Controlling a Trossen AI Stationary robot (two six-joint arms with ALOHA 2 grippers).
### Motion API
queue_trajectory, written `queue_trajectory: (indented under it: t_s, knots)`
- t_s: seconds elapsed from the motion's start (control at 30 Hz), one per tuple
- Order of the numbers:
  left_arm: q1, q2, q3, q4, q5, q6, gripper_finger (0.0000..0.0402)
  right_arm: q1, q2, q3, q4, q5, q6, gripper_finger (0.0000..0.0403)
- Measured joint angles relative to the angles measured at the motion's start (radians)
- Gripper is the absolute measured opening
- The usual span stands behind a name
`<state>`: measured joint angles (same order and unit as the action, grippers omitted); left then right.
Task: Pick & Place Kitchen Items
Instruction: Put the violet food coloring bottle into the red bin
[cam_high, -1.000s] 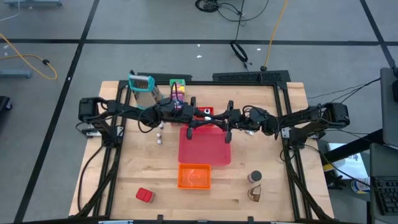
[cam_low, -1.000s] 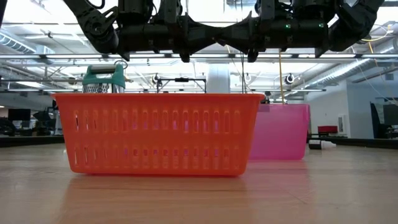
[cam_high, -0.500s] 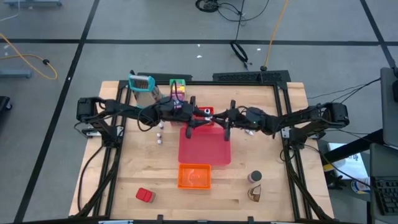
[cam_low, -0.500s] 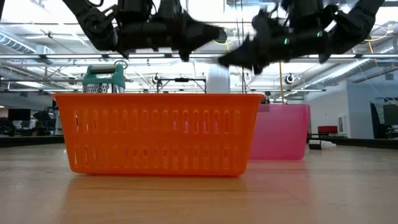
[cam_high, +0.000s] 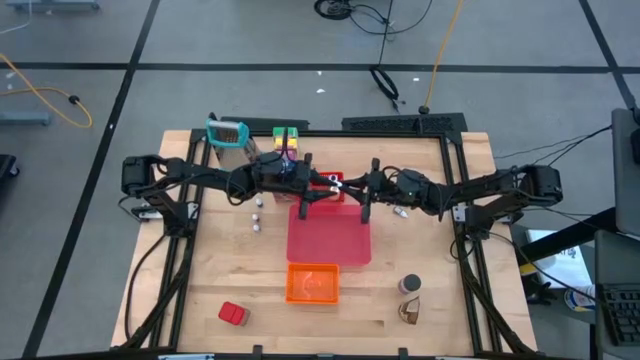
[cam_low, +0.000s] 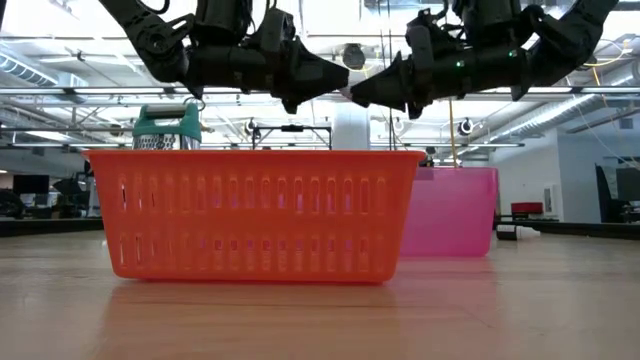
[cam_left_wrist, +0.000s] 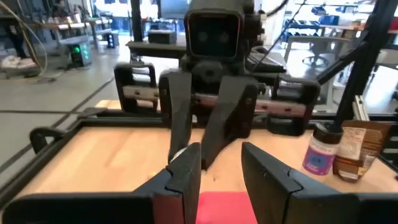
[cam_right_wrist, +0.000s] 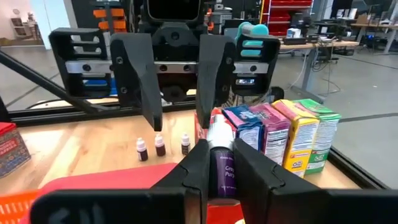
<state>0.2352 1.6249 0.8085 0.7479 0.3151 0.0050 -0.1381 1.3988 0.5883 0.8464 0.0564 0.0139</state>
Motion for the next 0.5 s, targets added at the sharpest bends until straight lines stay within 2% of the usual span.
queue_trajectory:
  t_s: [0.4, 0.5]
  knots:
    - [0.013, -0.008, -0.001, 0.008, -0.005, 0.067, 0.012, 0.0, -0.013, 0.001, -0.016, -0.021, 0.001, 0.0045]
    - [0.017, -0.019, -0.001, 0.017, -0.058, 0.087, 0.012, 0.002, -0.015, 0.002, -0.009, -0.043, 0.001, 0.0045]
